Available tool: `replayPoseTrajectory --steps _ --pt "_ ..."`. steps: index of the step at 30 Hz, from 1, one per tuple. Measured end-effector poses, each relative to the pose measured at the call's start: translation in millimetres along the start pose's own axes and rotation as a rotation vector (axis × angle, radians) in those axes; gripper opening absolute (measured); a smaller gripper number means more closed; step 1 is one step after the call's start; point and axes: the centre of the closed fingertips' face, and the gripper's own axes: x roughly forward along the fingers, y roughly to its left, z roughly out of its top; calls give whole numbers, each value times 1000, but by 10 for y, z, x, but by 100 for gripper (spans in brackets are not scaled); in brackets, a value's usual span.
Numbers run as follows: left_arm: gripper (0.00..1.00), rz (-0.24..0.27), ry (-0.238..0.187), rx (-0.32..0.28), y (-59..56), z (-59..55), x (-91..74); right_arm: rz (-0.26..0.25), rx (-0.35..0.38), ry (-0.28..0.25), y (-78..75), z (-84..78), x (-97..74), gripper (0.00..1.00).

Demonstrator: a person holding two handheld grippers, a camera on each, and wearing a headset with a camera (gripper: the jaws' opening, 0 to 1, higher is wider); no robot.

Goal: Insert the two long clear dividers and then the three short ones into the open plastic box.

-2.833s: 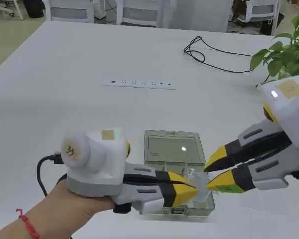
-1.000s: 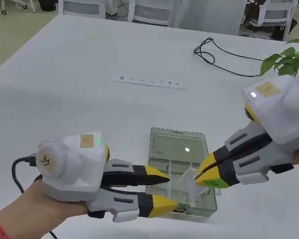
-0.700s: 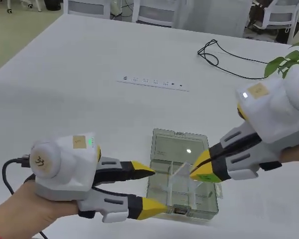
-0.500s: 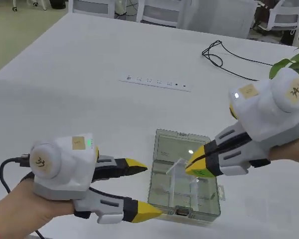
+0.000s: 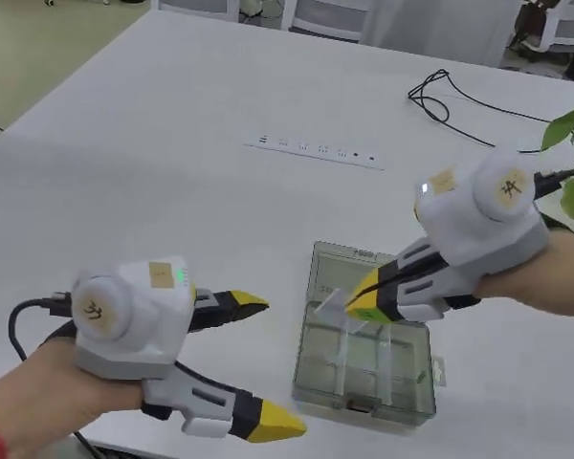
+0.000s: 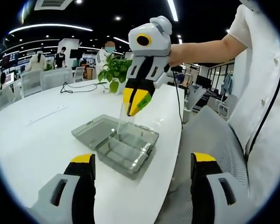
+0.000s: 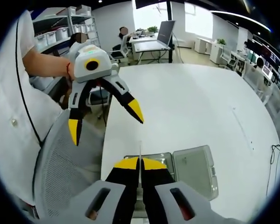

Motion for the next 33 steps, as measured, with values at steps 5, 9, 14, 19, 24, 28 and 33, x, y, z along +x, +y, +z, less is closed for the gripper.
replayPoseTrajectory --steps 5,9,14,19,24,28,33 --pt "93 -1 14 -6 16 -49 11 -2 7 2 -102 -121 133 3" --pt "100 7 13 -8 44 -60 23 0 17 10 -165 -210 212 3" --pt "100 5 9 -17 60 -64 24 4 28 19 -182 -290 283 3" --pt "100 7 7 -28 66 -67 25 4 31 24 -199 -337 327 3" --pt "100 4 3 -30 54 -63 32 8 42 30 -202 -379 366 3" --pt "100 3 -1 -34 52 -58 38 7 36 32 -203 -405 388 3" --pt "100 0 -5 -39 48 -52 46 5 3 24 -191 -373 403 2"
